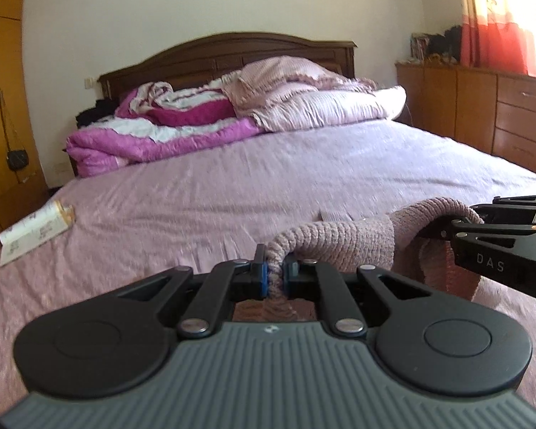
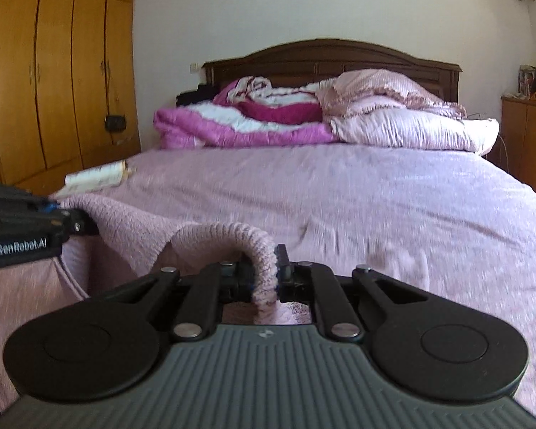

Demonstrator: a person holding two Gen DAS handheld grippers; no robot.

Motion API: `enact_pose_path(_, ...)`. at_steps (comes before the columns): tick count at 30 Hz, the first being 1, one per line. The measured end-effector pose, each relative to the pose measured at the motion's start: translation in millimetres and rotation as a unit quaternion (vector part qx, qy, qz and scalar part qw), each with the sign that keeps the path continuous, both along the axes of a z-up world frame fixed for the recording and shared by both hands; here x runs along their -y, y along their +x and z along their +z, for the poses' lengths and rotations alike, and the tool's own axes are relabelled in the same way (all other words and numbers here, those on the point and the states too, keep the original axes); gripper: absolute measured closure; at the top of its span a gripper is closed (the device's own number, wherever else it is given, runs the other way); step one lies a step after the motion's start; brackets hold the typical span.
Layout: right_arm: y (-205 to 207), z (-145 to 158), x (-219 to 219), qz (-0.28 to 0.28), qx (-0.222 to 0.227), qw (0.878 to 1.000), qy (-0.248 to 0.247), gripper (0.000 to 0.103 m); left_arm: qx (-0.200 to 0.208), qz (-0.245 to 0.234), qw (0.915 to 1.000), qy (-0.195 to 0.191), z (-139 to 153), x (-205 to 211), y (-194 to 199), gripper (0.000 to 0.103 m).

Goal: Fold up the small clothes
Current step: 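Lift the hem with both grippers and fold it toward the collar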

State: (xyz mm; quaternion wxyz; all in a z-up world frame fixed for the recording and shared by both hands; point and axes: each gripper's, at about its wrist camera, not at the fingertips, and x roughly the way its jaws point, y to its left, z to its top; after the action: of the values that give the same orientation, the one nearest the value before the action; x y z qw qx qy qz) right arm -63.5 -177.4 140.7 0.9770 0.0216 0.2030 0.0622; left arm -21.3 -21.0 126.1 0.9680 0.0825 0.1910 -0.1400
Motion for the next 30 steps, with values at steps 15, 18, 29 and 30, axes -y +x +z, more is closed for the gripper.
enact_pose_path(15, 140, -3, 2, -0.034, -0.007, 0.999, -0.003, 0.092, -0.028, 0.027, 0.9991, -0.016, -29, 17, 114, 0.093)
enact_pose_path(18, 169, -25, 2, -0.044, -0.029, 0.999, -0.009, 0.092, -0.051, 0.035, 0.998, -0.013, -50, 19, 136, 0.093)
enact_pose_path(29, 233, -109, -3, -0.062, -0.117, 0.991, -0.013, 0.091, -0.113, 0.06, 0.9918, 0.006, -111, 20, 179, 0.091)
enact_pose_path(30, 235, -113, -5, -0.061, -0.118, 0.991, -0.017, 0.089, -0.109, 0.059, 0.9922, 0.01, -112, 21, 178, 0.091)
